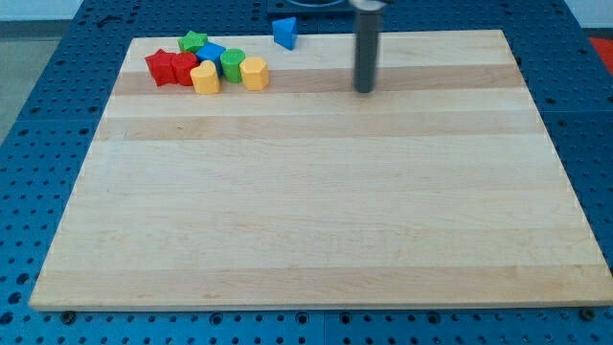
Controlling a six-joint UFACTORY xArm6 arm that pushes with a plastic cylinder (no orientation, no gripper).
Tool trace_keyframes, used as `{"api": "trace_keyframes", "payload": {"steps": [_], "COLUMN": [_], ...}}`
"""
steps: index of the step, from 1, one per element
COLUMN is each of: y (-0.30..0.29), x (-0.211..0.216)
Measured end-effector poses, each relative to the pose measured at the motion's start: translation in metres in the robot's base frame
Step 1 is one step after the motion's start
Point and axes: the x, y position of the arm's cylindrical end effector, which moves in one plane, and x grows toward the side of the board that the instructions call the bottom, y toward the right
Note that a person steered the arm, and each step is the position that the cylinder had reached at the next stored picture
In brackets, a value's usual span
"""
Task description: Nudge green star right a bit
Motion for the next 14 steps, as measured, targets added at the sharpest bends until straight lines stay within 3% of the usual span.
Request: {"api": "trace_keyframes", "payload": {"steps": [1,3,4,6,7,9,14], "y": [0.037,-0.049,-0.171,-0.399,-0.402,-0.396,-0.278], "x": [-0.003,0.095,0.109,0.012,0.01,-0.118,-0.118]}}
